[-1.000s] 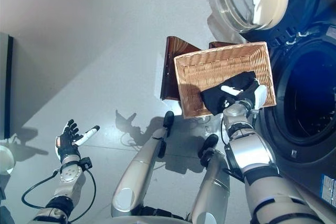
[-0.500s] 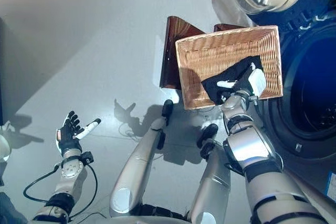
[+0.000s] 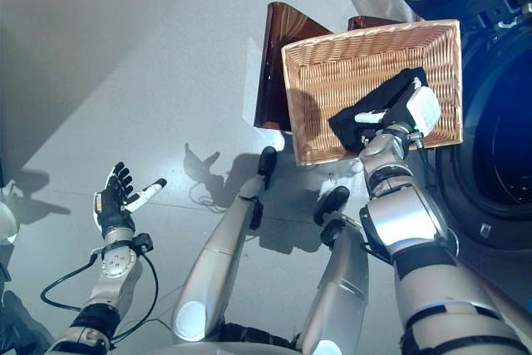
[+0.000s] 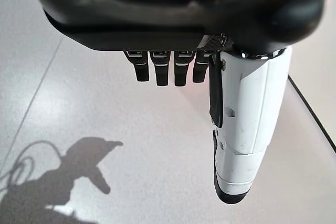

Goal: Pick up the clothes and place them into the washing machine

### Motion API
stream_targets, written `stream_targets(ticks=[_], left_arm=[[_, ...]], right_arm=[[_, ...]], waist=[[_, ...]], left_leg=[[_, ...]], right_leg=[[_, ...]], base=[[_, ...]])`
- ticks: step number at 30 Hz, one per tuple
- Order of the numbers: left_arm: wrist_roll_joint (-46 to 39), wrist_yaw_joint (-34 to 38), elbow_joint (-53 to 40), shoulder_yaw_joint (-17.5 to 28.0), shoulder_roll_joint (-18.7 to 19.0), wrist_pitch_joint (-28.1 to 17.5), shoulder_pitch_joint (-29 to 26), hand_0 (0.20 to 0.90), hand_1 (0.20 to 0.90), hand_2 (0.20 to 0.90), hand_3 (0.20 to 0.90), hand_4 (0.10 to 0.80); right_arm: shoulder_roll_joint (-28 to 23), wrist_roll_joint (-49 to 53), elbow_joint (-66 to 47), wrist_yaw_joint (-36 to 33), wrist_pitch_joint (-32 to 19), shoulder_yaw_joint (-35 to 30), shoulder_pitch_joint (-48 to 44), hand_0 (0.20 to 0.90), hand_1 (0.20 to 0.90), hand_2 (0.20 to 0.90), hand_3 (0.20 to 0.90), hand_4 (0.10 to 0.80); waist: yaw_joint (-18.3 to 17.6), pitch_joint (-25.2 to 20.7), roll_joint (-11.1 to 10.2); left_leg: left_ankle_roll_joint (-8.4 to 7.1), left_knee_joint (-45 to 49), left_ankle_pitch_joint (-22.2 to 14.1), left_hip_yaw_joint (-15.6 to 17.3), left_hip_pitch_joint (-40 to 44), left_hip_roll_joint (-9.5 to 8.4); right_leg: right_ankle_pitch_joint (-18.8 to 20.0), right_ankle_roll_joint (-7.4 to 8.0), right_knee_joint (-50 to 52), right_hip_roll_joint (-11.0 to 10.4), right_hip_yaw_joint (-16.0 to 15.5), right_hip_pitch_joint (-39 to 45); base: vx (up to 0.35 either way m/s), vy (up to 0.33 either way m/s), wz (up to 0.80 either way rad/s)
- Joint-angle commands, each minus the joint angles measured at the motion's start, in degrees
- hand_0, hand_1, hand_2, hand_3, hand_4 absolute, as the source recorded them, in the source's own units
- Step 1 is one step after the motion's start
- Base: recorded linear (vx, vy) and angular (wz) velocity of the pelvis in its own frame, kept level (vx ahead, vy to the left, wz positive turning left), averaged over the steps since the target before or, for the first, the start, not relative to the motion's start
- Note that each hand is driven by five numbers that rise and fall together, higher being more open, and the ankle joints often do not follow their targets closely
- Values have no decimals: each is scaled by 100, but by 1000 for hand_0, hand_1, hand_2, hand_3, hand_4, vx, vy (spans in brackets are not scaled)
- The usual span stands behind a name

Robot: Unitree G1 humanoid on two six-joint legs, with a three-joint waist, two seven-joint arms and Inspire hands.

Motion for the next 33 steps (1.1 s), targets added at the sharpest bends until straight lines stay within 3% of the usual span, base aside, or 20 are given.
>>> stream_targets(ticks=[1, 20, 21, 22, 23, 33], left_arm=[[28, 370, -320, 242, 186, -349, 427, 900, 900, 900, 900, 800], [-82, 372, -335, 402, 234, -443, 614, 900, 900, 900, 900, 800], [-93, 377, -329, 432, 246, -440, 635, 900, 900, 900, 900, 800], [-90, 390, -311, 446, 253, -438, 624, 900, 900, 900, 900, 800], [-90, 390, -309, 449, 255, -439, 622, 900, 900, 900, 900, 800], [-278, 342, -191, 563, 281, -470, 760, 900, 900, 900, 900, 800]], right_arm=[[-265, -180, -87, 72, 8, 396, -206, 900, 900, 900, 900, 800], [60, -122, 14, -32, -18, 505, -449, 900, 900, 900, 900, 800], [135, -121, -23, -34, -29, 500, -439, 491, 491, 491, 491, 508], [167, -119, -69, -49, -47, 505, -438, 491, 491, 491, 491, 508], [170, -119, -73, -51, -45, 504, -438, 200, 200, 200, 200, 300], [544, 21, -285, -157, -140, 487, -408, 200, 200, 200, 200, 300]], waist=[[34, 11, 333], [-109, 11, 257], [-130, 11, 233], [-143, 11, 221], [-144, 11, 217], [-282, 11, 100]], left_leg=[[-37, 517, -756, 295, -461, -373], [-11, 421, -788, 358, -442, -379], [-11, 432, -789, 358, -465, -378], [-13, 442, -790, 360, -478, -374], [-13, 444, -790, 361, -481, -374], [-27, 448, -801, 357, -499, -345]], right_leg=[[369, -62, -467, 91, -63, -113], [398, -45, -538, 131, 16, -145], [399, -47, -527, 139, 24, -179], [398, -50, -522, 146, 26, -188], [397, -51, -520, 146, 28, -191], [404, -45, -558, 202, 23, -200]], base=[[8, 25, 3], [0, 1, 0], [0, 0, 0], [0, 0, 0], [0, 0, 0], [1, 0, -3]])
